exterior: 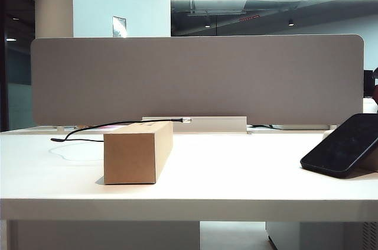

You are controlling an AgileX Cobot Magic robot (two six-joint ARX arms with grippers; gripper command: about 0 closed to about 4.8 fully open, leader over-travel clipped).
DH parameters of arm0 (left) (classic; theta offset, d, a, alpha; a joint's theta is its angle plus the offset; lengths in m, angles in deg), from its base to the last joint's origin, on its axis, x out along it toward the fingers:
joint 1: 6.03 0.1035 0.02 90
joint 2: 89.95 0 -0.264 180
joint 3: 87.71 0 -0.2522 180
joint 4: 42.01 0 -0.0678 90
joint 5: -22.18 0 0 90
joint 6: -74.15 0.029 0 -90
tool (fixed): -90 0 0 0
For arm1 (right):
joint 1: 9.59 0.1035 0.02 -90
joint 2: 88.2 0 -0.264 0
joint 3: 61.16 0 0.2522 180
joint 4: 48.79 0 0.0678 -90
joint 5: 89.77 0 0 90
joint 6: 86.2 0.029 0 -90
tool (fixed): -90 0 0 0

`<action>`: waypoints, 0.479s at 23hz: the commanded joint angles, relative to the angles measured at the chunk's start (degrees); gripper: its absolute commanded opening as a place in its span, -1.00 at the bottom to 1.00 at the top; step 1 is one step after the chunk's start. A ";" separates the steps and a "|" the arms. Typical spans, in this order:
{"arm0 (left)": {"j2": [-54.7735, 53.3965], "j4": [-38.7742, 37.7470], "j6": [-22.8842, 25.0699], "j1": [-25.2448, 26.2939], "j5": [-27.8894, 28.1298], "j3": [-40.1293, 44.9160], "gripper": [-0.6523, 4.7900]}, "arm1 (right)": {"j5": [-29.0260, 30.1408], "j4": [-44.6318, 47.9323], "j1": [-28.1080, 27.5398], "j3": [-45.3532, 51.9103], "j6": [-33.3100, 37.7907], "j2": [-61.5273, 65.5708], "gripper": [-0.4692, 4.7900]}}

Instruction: Pick up the charging cable and the phone, plug the charging cable into the charging port on the phone, and finally place them back on the table.

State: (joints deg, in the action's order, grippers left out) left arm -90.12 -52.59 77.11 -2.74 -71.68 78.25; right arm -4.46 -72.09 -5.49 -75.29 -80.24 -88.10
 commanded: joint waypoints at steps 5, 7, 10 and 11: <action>-0.07 0.66 -2.86 0.02 -0.50 -2.95 -0.78 | -0.59 0.81 0.13 -4.00 1.79 0.02 -0.84; -0.39 0.59 -2.86 0.00 -1.38 -5.31 -0.78 | -0.98 0.74 0.13 -6.21 3.41 0.70 -0.84; -3.21 0.48 -2.97 -0.02 -3.06 -9.03 -0.78 | -0.96 0.28 0.13 -9.51 5.25 2.78 -0.84; -5.77 0.48 -2.97 -0.04 -3.13 -10.99 -0.78 | -0.70 0.11 0.11 -11.13 5.25 4.50 -0.84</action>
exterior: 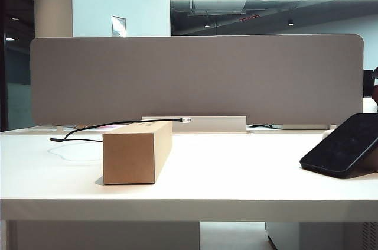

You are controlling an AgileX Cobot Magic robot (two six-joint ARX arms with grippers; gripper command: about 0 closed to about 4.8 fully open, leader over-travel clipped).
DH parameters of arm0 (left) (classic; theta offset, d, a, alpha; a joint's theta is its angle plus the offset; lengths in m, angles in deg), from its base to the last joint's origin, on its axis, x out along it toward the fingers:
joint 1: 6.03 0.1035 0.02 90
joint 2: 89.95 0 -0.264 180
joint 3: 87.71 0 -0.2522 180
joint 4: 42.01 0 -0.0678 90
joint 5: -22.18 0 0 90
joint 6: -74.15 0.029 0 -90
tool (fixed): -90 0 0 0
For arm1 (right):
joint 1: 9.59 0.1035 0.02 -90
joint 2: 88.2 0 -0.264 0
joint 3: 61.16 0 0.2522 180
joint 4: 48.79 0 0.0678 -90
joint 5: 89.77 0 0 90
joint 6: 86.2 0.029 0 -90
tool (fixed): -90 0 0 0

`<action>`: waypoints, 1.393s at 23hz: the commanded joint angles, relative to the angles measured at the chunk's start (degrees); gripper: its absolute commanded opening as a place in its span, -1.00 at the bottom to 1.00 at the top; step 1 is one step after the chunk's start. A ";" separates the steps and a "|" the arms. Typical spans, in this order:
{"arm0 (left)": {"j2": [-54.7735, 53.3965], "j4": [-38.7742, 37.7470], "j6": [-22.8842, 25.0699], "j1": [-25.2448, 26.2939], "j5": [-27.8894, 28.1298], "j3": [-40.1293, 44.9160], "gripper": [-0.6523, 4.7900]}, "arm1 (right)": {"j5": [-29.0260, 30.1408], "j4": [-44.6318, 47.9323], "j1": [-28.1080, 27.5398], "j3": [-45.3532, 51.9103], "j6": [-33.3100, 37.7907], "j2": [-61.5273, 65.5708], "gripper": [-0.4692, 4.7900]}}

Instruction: Pick up the charging cable and the phone, plug the charging cable into the charging port on the phone, and finally place them back on the table.

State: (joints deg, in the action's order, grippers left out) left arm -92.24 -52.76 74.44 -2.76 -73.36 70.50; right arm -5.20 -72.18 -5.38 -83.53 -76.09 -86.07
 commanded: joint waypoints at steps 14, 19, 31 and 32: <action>-35.41 0.87 0.28 -0.15 -15.04 -23.87 -0.78 | 13.09 -0.70 -0.02 -16.41 12.52 34.80 -0.21; -48.46 0.81 0.31 -3.85 -16.76 -31.76 -0.78 | 14.84 1.25 -0.17 -16.41 15.89 44.92 -0.15; -73.26 -9.60 7.80 -16.92 -16.68 -51.15 -0.43 | 17.16 11.08 -0.59 -16.41 20.87 61.37 0.64; -74.51 -10.82 8.57 -17.42 -16.59 -52.50 -0.43 | 17.18 12.04 -0.72 -16.41 21.70 62.40 0.64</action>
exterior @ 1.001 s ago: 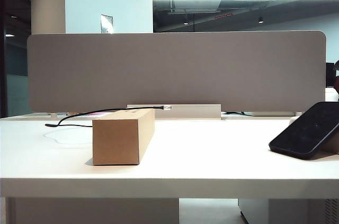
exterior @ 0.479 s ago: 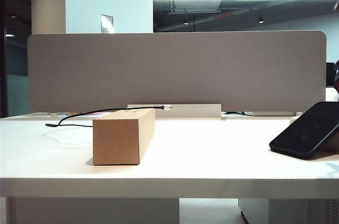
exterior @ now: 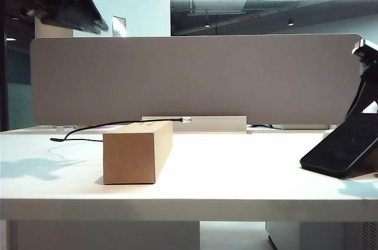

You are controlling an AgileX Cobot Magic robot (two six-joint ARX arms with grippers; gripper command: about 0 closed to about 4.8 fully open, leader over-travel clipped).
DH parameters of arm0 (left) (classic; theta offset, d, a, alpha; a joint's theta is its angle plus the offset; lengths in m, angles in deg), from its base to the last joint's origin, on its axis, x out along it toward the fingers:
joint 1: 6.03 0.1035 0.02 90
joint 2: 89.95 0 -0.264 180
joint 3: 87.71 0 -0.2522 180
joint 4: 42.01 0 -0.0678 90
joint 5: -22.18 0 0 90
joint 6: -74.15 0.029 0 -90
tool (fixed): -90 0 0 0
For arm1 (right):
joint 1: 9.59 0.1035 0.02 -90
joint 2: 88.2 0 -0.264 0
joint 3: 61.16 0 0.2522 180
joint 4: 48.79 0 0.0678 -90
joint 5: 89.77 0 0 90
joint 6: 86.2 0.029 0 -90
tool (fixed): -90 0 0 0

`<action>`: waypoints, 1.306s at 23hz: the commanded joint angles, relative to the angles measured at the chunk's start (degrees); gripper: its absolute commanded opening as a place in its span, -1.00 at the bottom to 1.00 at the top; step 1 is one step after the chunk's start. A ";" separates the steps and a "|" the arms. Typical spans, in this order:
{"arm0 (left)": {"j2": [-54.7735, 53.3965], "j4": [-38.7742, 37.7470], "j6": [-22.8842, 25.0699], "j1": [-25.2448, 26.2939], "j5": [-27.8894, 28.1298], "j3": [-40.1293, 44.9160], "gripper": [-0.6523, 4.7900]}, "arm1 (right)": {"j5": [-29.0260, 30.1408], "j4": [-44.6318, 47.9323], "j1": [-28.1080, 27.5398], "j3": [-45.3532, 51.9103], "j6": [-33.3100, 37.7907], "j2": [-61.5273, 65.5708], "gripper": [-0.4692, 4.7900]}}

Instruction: Pick up the charging cable and the phone, plug the charging cable into the charging port on the phone, and finally place them back on the table.

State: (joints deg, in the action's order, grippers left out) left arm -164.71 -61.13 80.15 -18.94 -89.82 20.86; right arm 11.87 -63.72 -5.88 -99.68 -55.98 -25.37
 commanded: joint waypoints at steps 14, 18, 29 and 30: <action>-15.02 -13.79 8.87 -3.32 1.95 -20.52 -0.27 | 0.72 23.47 -0.20 -0.28 6.84 21.66 0.61; -15.02 -13.97 9.03 -3.32 2.51 -20.52 -0.27 | 0.33 27.98 -0.20 -0.28 7.50 25.77 0.56; -15.02 -13.44 9.07 -3.34 2.69 -20.52 -0.27 | 3.93 35.58 -0.17 -0.28 7.50 29.11 -0.85; -15.04 -13.29 9.14 -3.39 2.67 -20.52 -0.27 | 4.85 36.50 -0.17 -0.28 7.54 29.07 -0.85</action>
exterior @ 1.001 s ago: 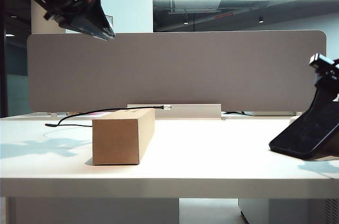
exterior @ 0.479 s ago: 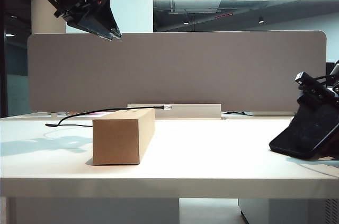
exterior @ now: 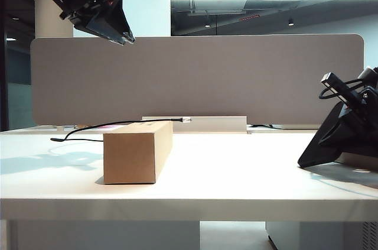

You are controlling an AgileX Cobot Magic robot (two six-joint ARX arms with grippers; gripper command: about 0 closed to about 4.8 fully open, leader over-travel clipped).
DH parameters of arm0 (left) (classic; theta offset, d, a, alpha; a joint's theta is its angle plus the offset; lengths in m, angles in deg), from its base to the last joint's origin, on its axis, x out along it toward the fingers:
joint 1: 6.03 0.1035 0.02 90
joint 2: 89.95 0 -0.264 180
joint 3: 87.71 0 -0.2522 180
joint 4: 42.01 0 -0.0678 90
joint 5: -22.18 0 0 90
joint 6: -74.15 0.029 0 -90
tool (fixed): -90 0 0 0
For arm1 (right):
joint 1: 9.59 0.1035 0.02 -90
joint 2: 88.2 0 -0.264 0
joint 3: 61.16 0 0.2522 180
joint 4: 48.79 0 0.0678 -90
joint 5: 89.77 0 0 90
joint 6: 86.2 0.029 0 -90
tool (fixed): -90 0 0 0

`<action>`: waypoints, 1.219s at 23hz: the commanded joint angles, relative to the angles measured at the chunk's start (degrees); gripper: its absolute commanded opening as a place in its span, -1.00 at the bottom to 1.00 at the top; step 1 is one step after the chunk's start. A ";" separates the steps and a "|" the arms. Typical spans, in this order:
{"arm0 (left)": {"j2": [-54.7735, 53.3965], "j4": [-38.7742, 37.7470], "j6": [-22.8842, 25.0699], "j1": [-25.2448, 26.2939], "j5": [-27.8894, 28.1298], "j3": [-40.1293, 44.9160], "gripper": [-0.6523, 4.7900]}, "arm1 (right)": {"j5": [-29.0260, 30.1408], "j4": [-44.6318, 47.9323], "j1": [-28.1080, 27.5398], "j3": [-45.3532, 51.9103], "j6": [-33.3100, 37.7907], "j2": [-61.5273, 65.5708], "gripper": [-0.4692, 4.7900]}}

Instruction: Pick up the charging cable and the phone, plug the charging cable into the charging port on the phone, and finally place them back on the table.

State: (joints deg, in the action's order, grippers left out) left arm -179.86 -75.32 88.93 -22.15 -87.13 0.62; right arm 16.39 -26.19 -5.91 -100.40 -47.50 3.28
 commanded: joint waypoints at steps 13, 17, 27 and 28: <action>-13.60 0.57 16.72 -7.41 0.24 -11.19 -0.32 | 9.77 -1.68 0.57 0.26 -3.02 -16.98 -0.85; -22.67 -7.10 16.68 -8.04 0.24 -23.04 -0.32 | 10.97 -7.80 0.57 0.24 -7.63 -22.88 -0.85; -37.73 -22.93 16.48 -8.04 2.73 -44.85 -0.29 | 10.95 -21.07 0.57 0.26 -14.82 -30.38 -0.85; -38.47 -23.74 16.70 -8.04 2.82 -45.72 -0.27 | 10.97 -21.97 0.57 0.26 -14.93 -30.38 -0.85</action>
State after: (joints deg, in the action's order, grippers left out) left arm -217.65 -97.09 105.44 -30.11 -84.59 -44.03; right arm 27.01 -48.40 -5.36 -99.72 -61.53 -26.64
